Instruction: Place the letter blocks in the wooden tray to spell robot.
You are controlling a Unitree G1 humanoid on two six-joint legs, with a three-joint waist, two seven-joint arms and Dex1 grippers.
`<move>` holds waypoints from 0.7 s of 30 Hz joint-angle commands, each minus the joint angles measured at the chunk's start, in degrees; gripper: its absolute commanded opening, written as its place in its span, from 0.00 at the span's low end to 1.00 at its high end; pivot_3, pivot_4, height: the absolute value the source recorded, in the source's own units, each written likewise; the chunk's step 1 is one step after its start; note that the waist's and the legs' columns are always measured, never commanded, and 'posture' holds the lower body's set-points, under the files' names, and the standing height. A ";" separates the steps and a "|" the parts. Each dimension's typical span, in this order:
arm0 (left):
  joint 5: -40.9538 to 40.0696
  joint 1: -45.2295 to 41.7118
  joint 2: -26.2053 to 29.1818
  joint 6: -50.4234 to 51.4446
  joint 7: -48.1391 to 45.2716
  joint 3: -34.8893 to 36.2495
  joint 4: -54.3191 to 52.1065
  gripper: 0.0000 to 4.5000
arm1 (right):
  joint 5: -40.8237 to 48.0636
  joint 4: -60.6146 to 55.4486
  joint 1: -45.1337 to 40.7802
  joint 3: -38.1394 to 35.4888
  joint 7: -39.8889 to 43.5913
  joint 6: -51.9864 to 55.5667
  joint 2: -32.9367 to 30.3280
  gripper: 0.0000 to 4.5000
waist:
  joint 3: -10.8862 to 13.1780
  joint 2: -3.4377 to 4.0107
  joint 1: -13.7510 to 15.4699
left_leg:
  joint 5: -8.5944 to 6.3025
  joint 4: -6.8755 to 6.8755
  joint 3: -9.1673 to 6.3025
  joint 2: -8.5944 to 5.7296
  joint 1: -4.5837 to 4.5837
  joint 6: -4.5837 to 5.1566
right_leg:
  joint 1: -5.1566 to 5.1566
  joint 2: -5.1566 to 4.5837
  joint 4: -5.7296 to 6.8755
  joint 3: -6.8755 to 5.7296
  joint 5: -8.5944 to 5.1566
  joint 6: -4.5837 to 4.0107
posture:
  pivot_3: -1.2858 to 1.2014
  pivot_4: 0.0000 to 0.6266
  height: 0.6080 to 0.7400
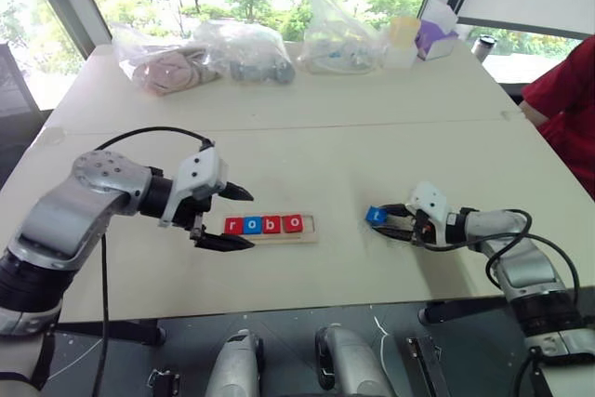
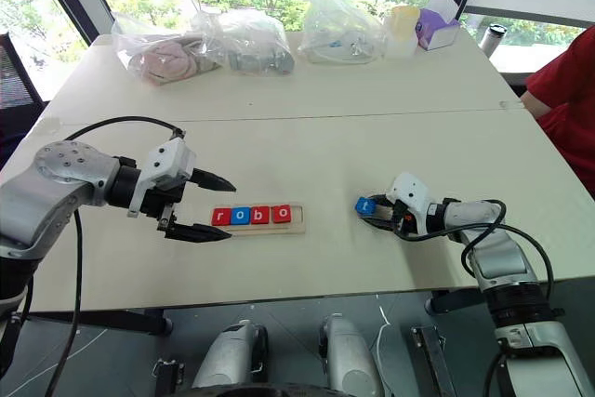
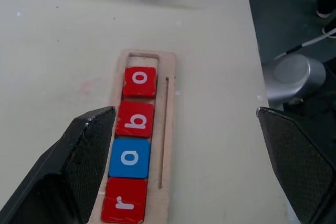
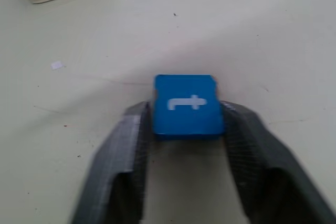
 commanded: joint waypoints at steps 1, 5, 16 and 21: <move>0.90 -0.15 0.52 -1.65 -0.16 0.71 0.70 1.00 | 0.69 -1.35 -0.17 -0.49 -0.67 0.69 0.50 0.26 | 0.00 0.00 -0.01 | 0.00 0.00 0.00 0.00 0.00 0.00 | 0.00 0.00 0.00 0.00 0.02 -0.03 | 0.52 0.24 1.00; 2.62 0.11 1.59 -3.03 -0.37 1.16 3.31 1.00 | 2.88 -8.90 -2.71 0.69 0.81 4.47 0.95 0.26 | 0.00 0.01 -0.17 | 0.00 0.00 0.01 0.00 0.00 0.00 | -0.04 0.01 0.04 0.01 0.11 -0.18 | 0.52 0.24 1.00; 1.85 3.30 3.90 -1.03 1.61 3.95 1.91 1.00 | -1.66 -9.44 -16.59 15.83 10.02 5.20 4.43 0.26 | 0.01 0.01 0.33 | 0.00 0.00 -0.05 0.13 -0.10 0.00 | -0.12 0.25 0.06 0.10 0.11 -0.25 | 0.52 0.24 1.00; 0.87 5.96 4.10 0.21 3.22 5.56 0.27 1.00 | -4.95 -3.33 -18.02 18.16 10.41 -1.55 6.12 0.26 | 0.01 0.01 0.09 | 0.00 0.09 0.02 0.06 -0.13 -0.01 | -0.10 0.23 0.03 0.28 0.12 -0.22 | 0.52 0.24 1.00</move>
